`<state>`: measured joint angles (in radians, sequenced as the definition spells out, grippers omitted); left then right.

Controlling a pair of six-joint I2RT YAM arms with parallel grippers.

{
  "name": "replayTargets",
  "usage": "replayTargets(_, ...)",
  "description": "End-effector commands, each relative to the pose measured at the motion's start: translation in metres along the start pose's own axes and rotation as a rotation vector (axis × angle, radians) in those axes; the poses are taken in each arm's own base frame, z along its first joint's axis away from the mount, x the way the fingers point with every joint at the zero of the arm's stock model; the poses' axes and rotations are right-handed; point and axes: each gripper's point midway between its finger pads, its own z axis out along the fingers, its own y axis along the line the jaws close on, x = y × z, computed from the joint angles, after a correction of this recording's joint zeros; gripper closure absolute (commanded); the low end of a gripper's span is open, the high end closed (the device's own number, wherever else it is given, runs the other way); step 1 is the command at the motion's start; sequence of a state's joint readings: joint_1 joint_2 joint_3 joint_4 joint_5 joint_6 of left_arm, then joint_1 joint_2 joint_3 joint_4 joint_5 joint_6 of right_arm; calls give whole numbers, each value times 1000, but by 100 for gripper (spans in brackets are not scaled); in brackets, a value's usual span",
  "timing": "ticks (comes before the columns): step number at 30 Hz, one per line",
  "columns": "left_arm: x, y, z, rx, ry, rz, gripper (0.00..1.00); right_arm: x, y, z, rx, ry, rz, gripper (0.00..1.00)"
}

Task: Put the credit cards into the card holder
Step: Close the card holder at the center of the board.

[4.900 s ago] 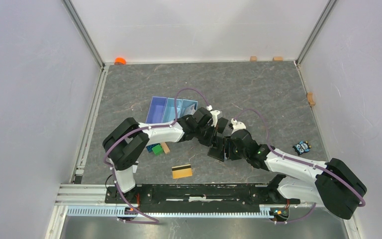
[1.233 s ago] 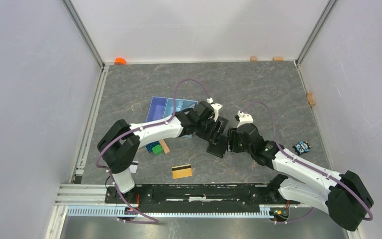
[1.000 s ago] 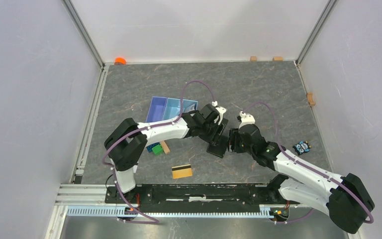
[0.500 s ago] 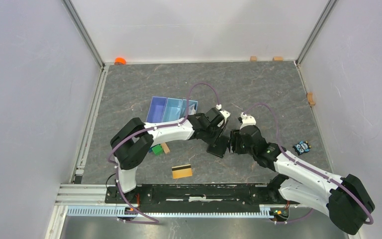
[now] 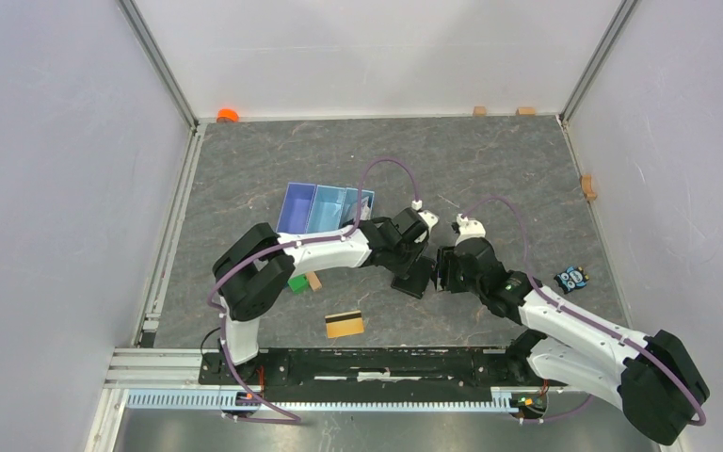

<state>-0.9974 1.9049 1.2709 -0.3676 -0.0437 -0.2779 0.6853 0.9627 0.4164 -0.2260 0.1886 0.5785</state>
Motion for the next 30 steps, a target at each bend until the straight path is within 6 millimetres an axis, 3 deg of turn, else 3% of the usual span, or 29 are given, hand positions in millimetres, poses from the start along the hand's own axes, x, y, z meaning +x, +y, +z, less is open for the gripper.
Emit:
replayTargets(1,6,4,2,-37,23,66,64,-8,3,-1,-18,-39,15,42)
replayTargets(10,-2,-5,-8,0,-7,17,71,-7,2,0,-20,-37,18,42)
replayTargets(25,-10,-8,-19,13,-37,-9,65,-6,4,0,-29,-29,18,42)
replayTargets(30,-8,-6,-19,0,-33,-1,75,-5,4,1,-31,-27,17,42)
